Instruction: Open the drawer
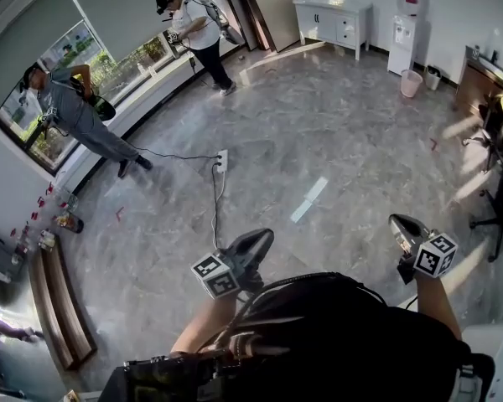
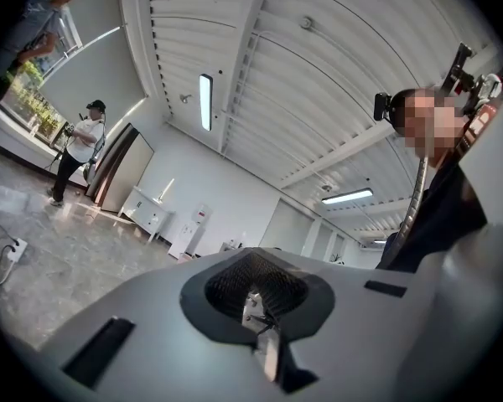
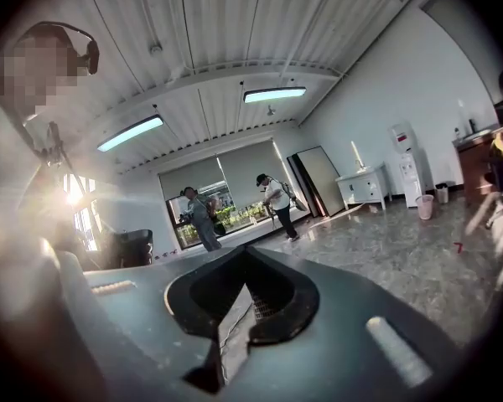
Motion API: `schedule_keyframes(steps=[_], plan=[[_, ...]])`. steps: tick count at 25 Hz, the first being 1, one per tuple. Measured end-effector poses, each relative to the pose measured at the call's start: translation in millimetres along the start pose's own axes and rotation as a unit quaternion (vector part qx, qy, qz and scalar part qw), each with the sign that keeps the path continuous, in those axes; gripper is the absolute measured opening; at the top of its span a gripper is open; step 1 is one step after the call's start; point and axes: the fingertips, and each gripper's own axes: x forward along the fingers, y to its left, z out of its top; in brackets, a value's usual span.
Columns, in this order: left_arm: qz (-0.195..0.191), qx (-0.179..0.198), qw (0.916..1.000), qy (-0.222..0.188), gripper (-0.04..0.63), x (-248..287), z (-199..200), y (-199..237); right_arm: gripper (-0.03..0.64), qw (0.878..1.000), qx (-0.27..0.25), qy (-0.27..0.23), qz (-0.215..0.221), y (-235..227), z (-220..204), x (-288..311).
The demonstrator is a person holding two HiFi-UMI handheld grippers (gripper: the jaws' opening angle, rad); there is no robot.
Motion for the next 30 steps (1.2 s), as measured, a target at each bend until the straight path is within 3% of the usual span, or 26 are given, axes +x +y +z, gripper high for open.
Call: schedule_keyframes(steps=[5,10,14,23,30], plan=[[0.006,-0.016,0.9998,0.000,0.002,27.5,5.1,32.0,0.002,1.000,0.008,0.010,-0.004,-26.6,4.0,19.4],[-0.035,-0.028,0.9990,0.003,0.002,58.6,11.1,75.7,0.002,0.999,-0.006,0.019,-0.034,-43.6,11.0,47.8],[-0.073,-0.033,0.9968,0.005,0.002,91.6,40.4,128.4,0.002,0.997,-0.009,0.007,-0.080,-69.0,40.6,84.6],[-0.113,-0.013,0.9932,0.025,0.002,118.7,123.6,258.1,0.002,0.992,-0.017,-0.021,-0.126,-84.9,90.6,203.8],[-0.111,-0.015,0.9933,0.029,0.002,153.3,148.5,324.7,0.002,0.990,-0.021,-0.002,-0.136,-123.3,103.2,266.2]])
